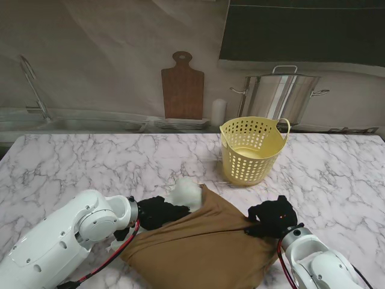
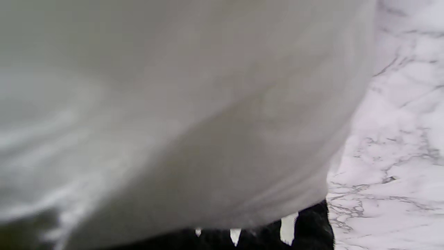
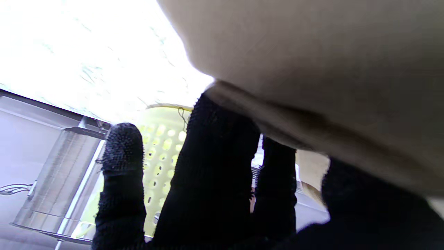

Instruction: Remove the pillowcase from the pillow and put it in the laundry basket

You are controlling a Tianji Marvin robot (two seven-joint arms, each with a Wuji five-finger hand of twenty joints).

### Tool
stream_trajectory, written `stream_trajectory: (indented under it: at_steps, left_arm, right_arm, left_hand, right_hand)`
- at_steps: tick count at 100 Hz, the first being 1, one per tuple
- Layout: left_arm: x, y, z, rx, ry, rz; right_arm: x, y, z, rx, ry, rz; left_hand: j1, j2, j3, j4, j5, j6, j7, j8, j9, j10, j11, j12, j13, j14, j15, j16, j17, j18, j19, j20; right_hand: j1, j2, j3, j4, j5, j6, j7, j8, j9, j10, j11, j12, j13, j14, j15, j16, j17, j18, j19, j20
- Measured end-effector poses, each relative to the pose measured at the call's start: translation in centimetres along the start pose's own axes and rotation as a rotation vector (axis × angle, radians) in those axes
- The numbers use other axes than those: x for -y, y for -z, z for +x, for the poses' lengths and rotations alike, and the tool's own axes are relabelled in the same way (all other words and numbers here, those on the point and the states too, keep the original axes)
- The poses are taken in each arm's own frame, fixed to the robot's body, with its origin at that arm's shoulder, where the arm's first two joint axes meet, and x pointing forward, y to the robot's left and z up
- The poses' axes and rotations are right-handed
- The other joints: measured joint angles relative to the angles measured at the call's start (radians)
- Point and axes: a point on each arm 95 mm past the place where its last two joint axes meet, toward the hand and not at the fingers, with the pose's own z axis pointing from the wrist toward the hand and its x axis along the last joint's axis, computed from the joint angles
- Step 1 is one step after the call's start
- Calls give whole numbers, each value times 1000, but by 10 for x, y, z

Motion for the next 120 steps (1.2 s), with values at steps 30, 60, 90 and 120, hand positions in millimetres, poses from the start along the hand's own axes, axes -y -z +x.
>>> stream_trajectory:
  at_steps: [30, 60, 90, 120]
  left_arm:
    - [-1, 2, -2, 18, 8, -8]
    - [-11, 11, -10, 46, 49, 85]
    - [-12, 29, -9, 22, 148, 205]
    - [-9, 30, -3, -15, 183, 250]
  right_arm:
    - [10, 7, -15, 70, -13, 38]
    - [5, 8, -4, -20, -97, -137]
    - [-15, -11, 3, -83, -152, -215]
    - [-35, -11, 7, -123, -219, -272]
  left_hand:
    - [-4, 11, 0, 0, -9, -1, -9, -10, -13, -4, 0, 0, -2, -9, 0, -2, 0, 0, 0, 0]
    - [-4, 11, -16, -7, -9, 3, 5, -10, -8, 15, 7, 1, 10, -9, 17, -2, 17, 3, 0, 2]
    - [40, 9, -18, -7, 19, 76, 81, 5, 57, 117, 51, 19, 67, 56, 94, 11, 19, 14, 0, 8]
    - [64, -9, -19, -7, 30, 80, 97, 6, 82, 146, 71, 30, 92, 84, 107, 16, 20, 26, 0, 9]
  right_hand:
    - [0, 3, 34, -3, -14, -106, -139, -15, 52, 82, 88, 25, 91, 67, 335, 102, 0, 0, 0, -2]
    - [98, -1, 166, 24, -10, 13, -7, -4, 46, 73, 37, 2, 91, 67, 210, 97, 0, 0, 0, -3]
    - [139, 23, 176, 83, -104, 56, 19, -61, -173, 91, -171, -146, -60, 83, -160, 31, -56, 0, -35, -16]
    - [-134, 169, -51, 218, -272, 252, -462, 87, -544, 249, -374, -401, -393, 229, -504, -161, -227, 6, -144, -28]
